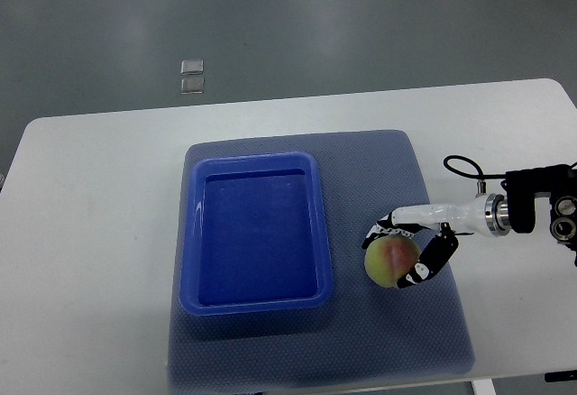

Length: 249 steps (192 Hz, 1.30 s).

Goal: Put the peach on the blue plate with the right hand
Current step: 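Lift the peach up off the mat with the right hand, then carry the peach over the blue tray and lower it inside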

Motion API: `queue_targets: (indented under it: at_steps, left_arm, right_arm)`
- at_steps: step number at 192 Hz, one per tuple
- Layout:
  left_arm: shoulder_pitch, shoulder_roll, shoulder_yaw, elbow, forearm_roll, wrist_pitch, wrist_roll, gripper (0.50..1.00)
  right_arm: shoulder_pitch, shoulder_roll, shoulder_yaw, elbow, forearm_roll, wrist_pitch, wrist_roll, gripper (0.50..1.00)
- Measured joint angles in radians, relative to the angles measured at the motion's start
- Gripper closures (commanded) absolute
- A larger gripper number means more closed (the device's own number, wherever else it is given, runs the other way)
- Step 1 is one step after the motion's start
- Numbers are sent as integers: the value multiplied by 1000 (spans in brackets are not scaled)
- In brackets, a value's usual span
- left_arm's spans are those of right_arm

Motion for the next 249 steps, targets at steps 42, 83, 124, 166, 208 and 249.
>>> queue_targets:
  at_steps: [42,83,124,166,208,249]
  left_arm:
    - [0,0,0,0,0,0,0,500]
    - [0,0,0,0,0,0,0,500]
    - [0,0,0,-8,2,0,0,500]
    - [0,0,0,-2,2,0,0,500]
    - [0,0,0,-1,1,0,0,500]
    - [0,0,0,-2,1,0,0,500]
  right_arm:
    - [281,-103,56,1,25,188,-11,1000]
    - [554,-203,60,-1,76,347,-35,1000]
    - [603,-202,60,-13,78,354,-43,1000]
    - [568,-20,59,-86,81,306,-67,1000]
    - [480,320,59,-284,73,231,-73,1000]
    - [387,614,62,-520,69,195,-72,1000]
